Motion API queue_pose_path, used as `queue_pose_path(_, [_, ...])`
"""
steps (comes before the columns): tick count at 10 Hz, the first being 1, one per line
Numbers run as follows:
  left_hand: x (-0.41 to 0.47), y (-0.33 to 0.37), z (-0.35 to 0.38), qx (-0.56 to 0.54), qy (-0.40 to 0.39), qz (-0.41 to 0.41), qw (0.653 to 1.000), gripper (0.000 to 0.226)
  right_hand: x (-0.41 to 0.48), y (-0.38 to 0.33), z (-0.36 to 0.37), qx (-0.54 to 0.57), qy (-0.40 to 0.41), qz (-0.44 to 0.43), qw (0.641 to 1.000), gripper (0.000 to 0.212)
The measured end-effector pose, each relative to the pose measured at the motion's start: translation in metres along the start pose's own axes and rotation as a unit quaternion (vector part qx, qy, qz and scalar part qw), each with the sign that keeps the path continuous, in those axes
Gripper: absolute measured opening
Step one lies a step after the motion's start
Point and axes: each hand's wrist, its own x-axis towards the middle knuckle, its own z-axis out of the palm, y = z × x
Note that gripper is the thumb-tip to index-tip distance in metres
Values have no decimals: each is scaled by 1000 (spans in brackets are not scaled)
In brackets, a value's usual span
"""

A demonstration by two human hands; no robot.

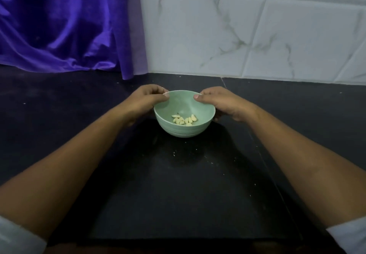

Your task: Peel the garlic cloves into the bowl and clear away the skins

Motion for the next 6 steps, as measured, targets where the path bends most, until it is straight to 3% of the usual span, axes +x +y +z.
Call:
queue_pose_path(2, [8, -8, -1, 33, 22, 17, 999, 10, 15, 6, 3, 24, 21, -29, 999, 20])
queue_pose_path(3, [9, -6, -2, 35, 48, 21, 998, 8, 13, 1, 4, -14, 63, -43, 997, 22])
queue_pose_path(4, [4, 6, -4, 103, 52, 2, 993, 7, 8, -11, 1, -78, 78, -48, 993, 36])
queue_pose_path(5, [-3, 19, -10, 148, 43, -18, 988, 17, 5, -25, -7, -110, 59, -20, 992, 48])
queue_pose_path(6, [-8, 45, -22, 189, 37, -21, 981, 32, 0, -48, -25, -145, 62, 10, 987, 46])
